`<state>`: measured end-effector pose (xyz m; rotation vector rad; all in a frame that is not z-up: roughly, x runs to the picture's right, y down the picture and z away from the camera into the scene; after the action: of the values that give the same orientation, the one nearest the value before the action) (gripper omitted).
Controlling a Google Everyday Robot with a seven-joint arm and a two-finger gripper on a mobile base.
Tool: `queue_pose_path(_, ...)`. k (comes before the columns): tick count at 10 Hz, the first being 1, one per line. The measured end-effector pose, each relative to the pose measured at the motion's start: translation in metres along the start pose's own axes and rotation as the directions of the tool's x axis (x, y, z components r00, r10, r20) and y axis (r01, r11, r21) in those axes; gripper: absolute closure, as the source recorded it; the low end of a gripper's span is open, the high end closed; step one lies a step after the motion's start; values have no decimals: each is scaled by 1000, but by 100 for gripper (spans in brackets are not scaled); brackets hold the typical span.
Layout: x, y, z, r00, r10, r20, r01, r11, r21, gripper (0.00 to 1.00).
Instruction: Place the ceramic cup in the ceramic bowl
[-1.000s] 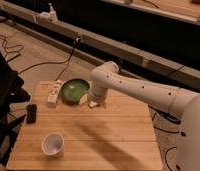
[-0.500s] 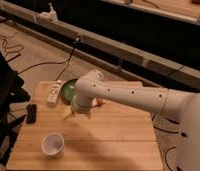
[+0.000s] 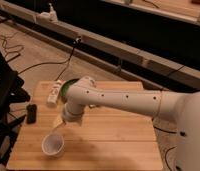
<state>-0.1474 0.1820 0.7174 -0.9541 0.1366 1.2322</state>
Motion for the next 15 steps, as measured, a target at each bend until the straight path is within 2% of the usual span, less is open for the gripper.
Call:
queue_pose_path(2,0,0,0,1000,1,1,-1,1000,-1,21)
queue_pose_path(5,4,6,7,1000,0,-1,0,999,-48,21)
queue_pose_path(8,17,16,26,1000,-11,-24,9,995,-100,21)
queue_pose_path(11,28,20,44,998,-19,-57,11,991,-132,21)
queue_pose_path(12,31,20,54,997,-22,-72,12,991,-133,26)
queue_pose_path(15,29,9,66,997,1,-83,-10,995,-99,55)
